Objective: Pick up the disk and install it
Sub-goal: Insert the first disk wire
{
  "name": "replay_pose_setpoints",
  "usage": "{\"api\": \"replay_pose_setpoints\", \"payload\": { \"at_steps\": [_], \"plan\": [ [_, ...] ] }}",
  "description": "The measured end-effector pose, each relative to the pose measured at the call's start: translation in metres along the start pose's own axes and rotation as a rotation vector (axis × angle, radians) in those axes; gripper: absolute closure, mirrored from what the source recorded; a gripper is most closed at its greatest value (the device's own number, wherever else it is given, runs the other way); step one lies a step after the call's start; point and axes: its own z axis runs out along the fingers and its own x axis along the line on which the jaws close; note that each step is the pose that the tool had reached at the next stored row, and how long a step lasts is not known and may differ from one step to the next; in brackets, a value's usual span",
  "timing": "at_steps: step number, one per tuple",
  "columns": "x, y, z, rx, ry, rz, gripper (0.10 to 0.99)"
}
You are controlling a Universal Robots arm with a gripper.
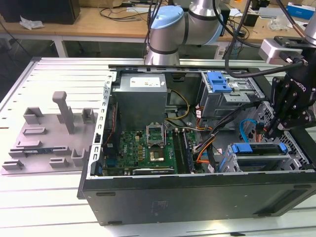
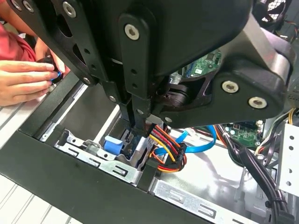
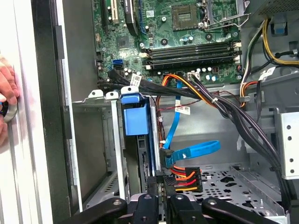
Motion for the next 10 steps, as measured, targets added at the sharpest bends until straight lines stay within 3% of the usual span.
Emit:
{"api": "replay_pose_setpoints", "payload": {
  "at_steps": [10],
  "plan": [
    [0.0025, -0.0006, 0.0003, -0.002, 0.0002, 0.000, 0.922]
  ]
}}
